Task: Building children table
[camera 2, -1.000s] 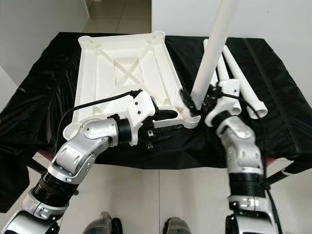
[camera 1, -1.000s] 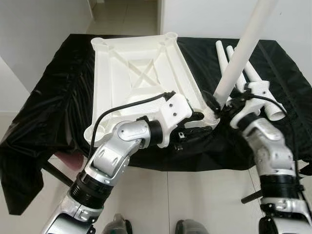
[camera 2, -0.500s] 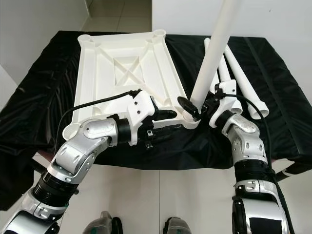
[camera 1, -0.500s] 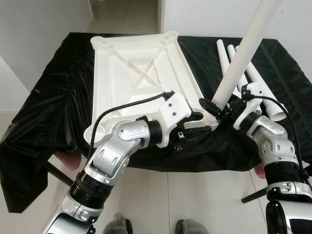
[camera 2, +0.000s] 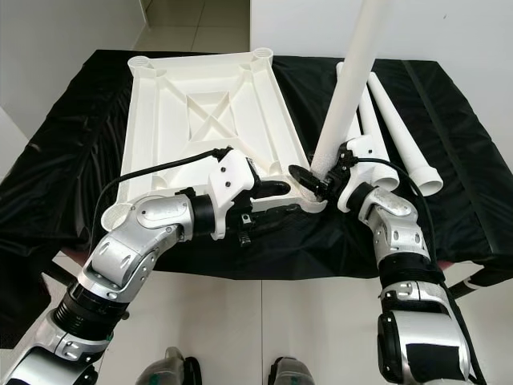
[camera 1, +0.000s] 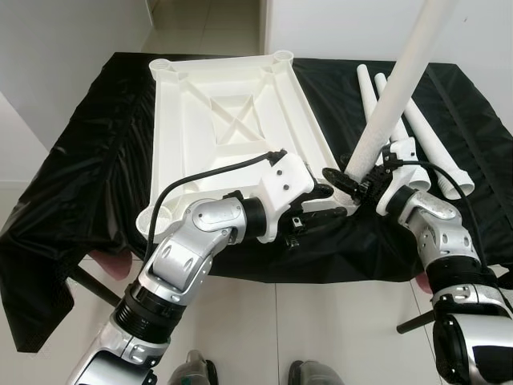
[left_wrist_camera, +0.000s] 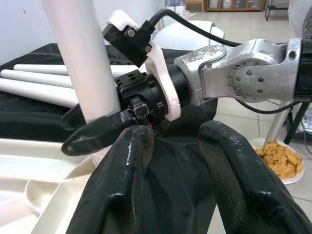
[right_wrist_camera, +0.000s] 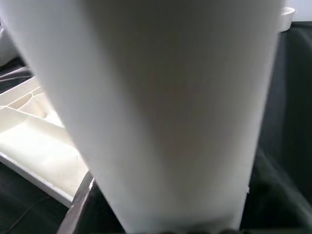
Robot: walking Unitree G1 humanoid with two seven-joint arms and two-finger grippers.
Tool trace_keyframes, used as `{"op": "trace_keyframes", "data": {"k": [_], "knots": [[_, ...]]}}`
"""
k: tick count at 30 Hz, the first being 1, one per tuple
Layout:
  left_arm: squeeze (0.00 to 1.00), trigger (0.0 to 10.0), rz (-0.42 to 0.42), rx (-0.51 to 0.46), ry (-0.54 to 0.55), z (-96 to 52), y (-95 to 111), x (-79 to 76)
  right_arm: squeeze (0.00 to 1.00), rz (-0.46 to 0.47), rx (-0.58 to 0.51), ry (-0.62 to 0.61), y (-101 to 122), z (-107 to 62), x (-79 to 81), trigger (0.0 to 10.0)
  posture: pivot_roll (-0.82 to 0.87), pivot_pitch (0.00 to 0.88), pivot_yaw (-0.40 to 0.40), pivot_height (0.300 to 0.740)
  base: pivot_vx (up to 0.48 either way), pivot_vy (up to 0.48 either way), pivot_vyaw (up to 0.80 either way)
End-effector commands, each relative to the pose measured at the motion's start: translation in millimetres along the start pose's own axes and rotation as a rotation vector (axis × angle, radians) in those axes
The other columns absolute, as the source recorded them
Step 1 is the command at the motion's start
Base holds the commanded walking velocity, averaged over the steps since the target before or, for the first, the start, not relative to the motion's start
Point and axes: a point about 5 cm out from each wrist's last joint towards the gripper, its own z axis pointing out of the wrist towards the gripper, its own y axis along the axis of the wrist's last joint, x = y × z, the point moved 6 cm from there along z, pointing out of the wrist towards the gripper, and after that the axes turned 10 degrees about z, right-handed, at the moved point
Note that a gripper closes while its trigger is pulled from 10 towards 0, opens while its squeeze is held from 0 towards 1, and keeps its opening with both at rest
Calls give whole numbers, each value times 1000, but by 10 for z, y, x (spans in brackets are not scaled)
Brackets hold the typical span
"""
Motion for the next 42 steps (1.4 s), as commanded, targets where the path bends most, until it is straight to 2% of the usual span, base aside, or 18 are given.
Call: {"op": "trace_keyframes", "data": {"k": [1, 4, 5, 7, 8, 13, 16, 23, 27, 28, 32, 34, 36, 42], "knots": [[0, 10000, 3, 12, 36, -11, -2, 55, 0, 27, 26, 29, -81, 10, 36, 0, -41, 98, 52, 740, 0, 0, 0], [0, 10000, 4, 12, 37, -10, 0, 57, 0, 28, 26, 34, -93, -6, 25, 0, -41, 98, 52, 740, 0, 0, 0], [0, 10000, 5, 10, 36, -7, 4, 60, 0, 30, 18, 27, -87, -14, 15, 2431, -41, 98, 52, 740, 0, 0, 0], [0, 10000, 5, 10, 36, -7, 4, 60, 0, 30, 18, 27, -87, -14, 15, 2431, -41, 98, 52, 740, 0, 0, 0], [0, 10000, 5, 8, 35, -3, 8, 61, 0, 27, 9, 13, -75, -23, 3, 10000, -51, 90, 52, 740, 0, 0, 0], [0, 10000, 7, 6, 33, 2, 11, 60, 0, 31, -36, -17, -11, -36, 0, 10000, -53, 88, 51, 740, 0, 0, 0], [0, 10000, 8, 6, 33, 3, 12, 60, 0, 32, -92, -103, 96, -22, -42, 10000, -53, 88, 51, 740, 0, 0, 0], [0, 10000, 7, 6, 33, 5, 7, 52, 0, 42, -129, -262, 156, 8, -124, 10000, -59, 81, 43, 740, 0, 0, 0], [0, 10000, 7, 6, 33, 8, 5, 50, 0, 51, -153, -310, 172, 31, -90, 10000, -58, 80, 43, 740, 0, 0, 0], [0, 10000, 7, 5, 33, 11, 6, 48, 0, 62, -182, -362, 187, 48, -39, 10000, -58, 77, 42, 740, 0, 0, 0], [0, 10000, 7, 4, 32, 12, 5, 46, 0, 78, -195, -431, 177, 41, -43, 10000, -58, 77, 42, 740, 0, 0, 0], [0, 10000, 7, 4, 29, 11, 2, 41, 0, 93, -202, -565, 111, 8, -75, 10000, -61, 70, 44, 740, 0, 0, 0], [0, 10000, 7, 4, 27, 12, 3, 37, 0, 73, -199, -645, 66, -14, -63, 10000, -61, 70, 44, 740, 0, 0, 0], [0, 10000, 7, 2, 22, 15, 6, 24, 0, 68, -207, -748, 2, -59, -36, 10000, -63, 63, 52, 740, 0, 0, 0]]}}
